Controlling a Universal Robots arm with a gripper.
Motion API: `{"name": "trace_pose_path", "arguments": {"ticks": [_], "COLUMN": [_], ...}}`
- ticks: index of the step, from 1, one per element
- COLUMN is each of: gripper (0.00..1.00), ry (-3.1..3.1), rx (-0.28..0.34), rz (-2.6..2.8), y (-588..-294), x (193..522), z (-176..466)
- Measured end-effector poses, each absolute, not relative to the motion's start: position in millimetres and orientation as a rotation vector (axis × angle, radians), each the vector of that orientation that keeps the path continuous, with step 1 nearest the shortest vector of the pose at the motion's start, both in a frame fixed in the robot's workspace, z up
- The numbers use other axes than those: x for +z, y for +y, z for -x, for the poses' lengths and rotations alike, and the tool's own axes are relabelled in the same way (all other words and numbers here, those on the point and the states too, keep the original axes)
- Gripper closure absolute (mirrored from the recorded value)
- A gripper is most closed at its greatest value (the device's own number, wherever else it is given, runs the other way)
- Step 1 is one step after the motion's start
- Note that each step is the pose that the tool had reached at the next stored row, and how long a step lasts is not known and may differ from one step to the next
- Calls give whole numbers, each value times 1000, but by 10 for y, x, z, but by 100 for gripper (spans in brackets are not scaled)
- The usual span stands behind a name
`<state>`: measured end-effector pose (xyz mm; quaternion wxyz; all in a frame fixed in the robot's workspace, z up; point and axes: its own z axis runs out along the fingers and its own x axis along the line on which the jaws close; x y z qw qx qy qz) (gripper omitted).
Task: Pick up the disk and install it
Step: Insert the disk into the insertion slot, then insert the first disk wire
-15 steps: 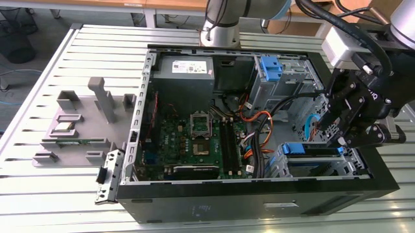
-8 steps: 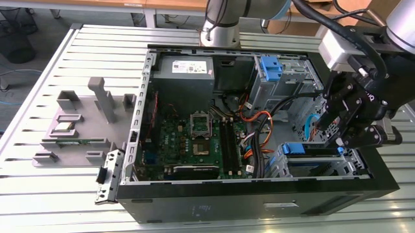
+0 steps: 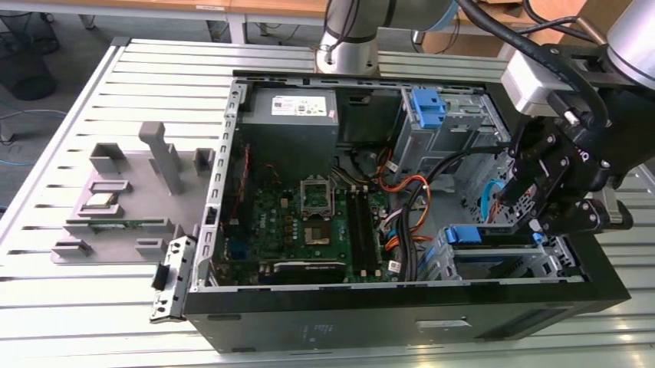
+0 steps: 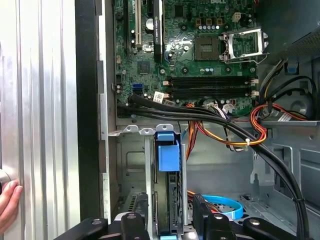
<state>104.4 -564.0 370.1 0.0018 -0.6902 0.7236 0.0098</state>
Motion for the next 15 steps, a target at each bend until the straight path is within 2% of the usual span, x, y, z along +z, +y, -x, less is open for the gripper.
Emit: {"name": "trace_pose_path", "arguments": {"ticks": [15], "gripper": [52], "ry": [2269], "rx": [28], "rz": [2164], "y": [-5640], "x": [3718], "z": [-1044]}}
